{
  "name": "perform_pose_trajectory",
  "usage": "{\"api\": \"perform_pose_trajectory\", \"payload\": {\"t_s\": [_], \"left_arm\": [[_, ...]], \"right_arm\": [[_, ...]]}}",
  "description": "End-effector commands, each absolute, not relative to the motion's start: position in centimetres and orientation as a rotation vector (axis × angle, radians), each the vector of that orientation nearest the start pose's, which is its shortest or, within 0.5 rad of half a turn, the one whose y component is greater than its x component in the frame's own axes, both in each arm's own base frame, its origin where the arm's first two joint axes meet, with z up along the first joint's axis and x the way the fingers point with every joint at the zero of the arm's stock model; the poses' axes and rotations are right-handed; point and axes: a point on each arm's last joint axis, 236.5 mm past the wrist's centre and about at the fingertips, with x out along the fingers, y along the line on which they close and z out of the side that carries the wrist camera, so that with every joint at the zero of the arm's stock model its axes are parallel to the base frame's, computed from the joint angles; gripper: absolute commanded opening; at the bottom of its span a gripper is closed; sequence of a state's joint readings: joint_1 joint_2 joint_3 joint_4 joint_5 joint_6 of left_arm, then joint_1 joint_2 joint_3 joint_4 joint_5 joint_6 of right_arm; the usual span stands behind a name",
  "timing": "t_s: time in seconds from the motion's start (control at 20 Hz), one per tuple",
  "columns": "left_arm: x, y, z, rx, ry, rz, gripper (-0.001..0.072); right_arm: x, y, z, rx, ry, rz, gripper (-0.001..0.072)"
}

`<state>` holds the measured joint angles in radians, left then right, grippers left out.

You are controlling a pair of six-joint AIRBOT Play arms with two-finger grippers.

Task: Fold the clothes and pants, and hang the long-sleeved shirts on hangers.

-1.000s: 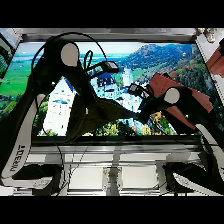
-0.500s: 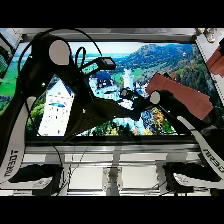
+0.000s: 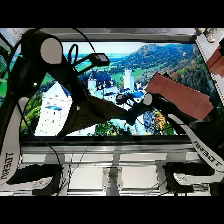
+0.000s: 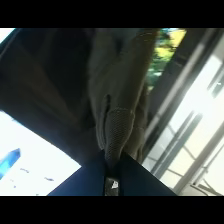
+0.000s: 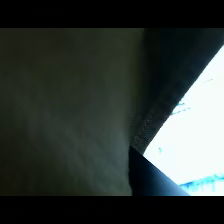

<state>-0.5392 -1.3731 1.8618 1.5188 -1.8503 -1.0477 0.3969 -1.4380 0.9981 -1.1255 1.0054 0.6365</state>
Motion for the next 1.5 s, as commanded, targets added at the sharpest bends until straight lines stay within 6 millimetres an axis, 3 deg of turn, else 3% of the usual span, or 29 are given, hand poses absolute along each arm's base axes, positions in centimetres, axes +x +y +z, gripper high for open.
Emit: {"api": "perform_pose_trajectory", "payload": {"t_s": [0.0, 0.1, 0.25, 0.35, 0.45, 0.55, 0.7, 0.8, 1.2, 1.3, 1.45], "left_arm": [[31.9, -16.2, 17.8, 0.739, 1.176, -0.740, 0.0053], [33.5, -14.8, 18.8, 0.698, 1.126, -0.683, 0.0053], [35.0, -12.9, 19.8, 0.646, 1.077, -0.621, 0.0053], [35.7, -13.2, 21.0, 0.604, 1.009, -0.628, 0.0054], [37.5, -13.8, 23.0, 0.583, 0.879, -0.604, 0.0054], [38.9, -14.1, 25.0, 0.575, 0.771, -0.575, 0.0054], [40.4, -12.9, 26.9, 0.605, 0.688, -0.493, 0.0053], [41.1, -11.8, 27.6, 0.633, 0.662, -0.439, 0.0053], [40.4, -10.5, 26.3, 0.648, 0.733, -0.425, 0.0053], [39.3, -10.3, 25.9, 0.628, 0.775, -0.429, 0.0054], [35.2, -10.0, 25.9, 0.561, 0.865, -0.450, 0.0053]], "right_arm": [[30.4, 20.5, -2.6, -0.496, 1.113, 1.041, 0.0020], [31.4, 19.4, 3.0, -0.485, 0.977, 0.977, 0.0020], [30.9, 18.5, 12.4, -0.503, 0.772, 0.925, 0.0019], [30.5, 18.6, 18.0, -0.527, 0.627, 0.900, 0.0018], [30.9, 18.6, 21.8, -0.539, 0.529, 0.872, 0.0017], [31.6, 18.7, 23.9, -0.530, 0.486, 0.852, 0.0018], [33.0, 18.4, 25.6, -0.519, 0.422, 0.794, 0.0018], [33.4, 18.2, 25.6, -0.515, 0.419, 0.776, 0.0018], [32.3, 17.4, 22.5, -0.560, 0.551, 0.804, 0.0018], [31.9, 17.5, 22.6, -0.553, 0.556, 0.814, 0.0018], [28.1, 17.6, 22.5, -0.548, 0.673, 0.912, 0.0017]]}}
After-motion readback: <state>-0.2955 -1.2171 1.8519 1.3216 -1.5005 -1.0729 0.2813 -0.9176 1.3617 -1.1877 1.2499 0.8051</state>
